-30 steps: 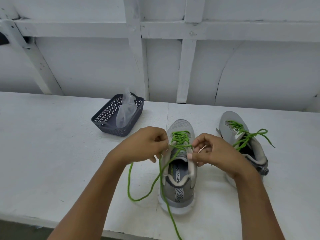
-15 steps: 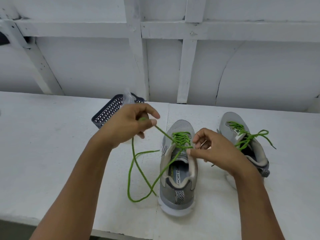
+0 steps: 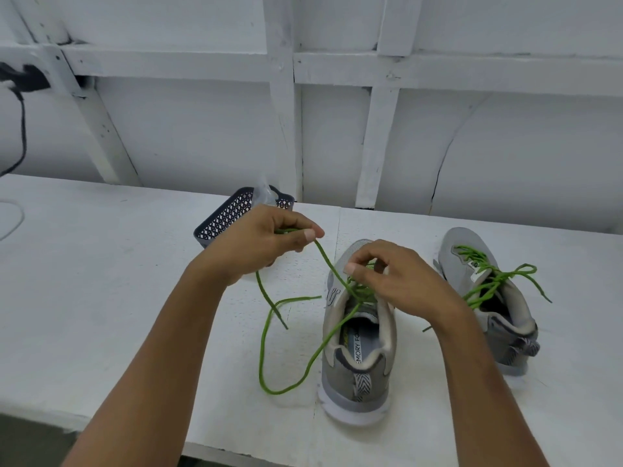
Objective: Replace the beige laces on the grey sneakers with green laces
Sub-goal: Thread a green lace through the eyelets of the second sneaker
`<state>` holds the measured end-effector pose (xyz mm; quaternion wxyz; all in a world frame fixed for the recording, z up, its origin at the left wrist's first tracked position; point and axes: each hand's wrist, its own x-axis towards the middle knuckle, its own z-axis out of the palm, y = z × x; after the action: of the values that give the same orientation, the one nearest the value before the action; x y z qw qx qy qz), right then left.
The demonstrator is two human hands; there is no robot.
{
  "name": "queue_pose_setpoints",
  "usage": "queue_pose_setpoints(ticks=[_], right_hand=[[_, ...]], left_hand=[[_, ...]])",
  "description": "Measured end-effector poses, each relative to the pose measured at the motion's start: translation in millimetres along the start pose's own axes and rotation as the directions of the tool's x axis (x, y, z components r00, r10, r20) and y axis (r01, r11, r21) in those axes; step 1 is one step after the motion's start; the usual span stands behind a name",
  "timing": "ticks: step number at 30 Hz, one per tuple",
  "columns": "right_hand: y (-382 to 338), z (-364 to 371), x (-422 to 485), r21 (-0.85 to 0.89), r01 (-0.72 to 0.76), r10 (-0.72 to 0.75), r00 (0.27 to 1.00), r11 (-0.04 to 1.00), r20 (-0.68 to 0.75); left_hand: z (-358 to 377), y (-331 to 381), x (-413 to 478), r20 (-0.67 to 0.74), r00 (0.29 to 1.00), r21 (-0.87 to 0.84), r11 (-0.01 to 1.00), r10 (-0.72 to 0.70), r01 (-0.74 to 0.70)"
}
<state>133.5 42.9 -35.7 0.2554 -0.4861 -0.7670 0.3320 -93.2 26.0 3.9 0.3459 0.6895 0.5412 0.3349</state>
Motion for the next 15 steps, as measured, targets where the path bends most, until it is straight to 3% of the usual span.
queue_pose_setpoints(ticks=[3,6,10,15], right_hand=[[-4,3,0,-0.115,0.028,-0.011,0.989,0.993,0.144],[-4,9,4,-0.117,0.021,-0.015,0.999,0.993,0.051],[2,-1,7,-0.018,-0.016,0.014,0.991,1.0,-0.129],[8,-5,7,0.102,-0.041,0.057,0.985,0.994,-0.163]], left_hand=[[-5,-6,1,-0.071,0.997,-0.103,0.994,0.018,-0.025],[-6,-10,5,-0.107,0.994,-0.142,0.989,0.027,-0.042],[-9,-20,7,-0.016,1.0,0.032,0.999,0.013,-0.013],[-1,-34,11,0.142,0.982,0.3,0.951,-0.126,0.078]])
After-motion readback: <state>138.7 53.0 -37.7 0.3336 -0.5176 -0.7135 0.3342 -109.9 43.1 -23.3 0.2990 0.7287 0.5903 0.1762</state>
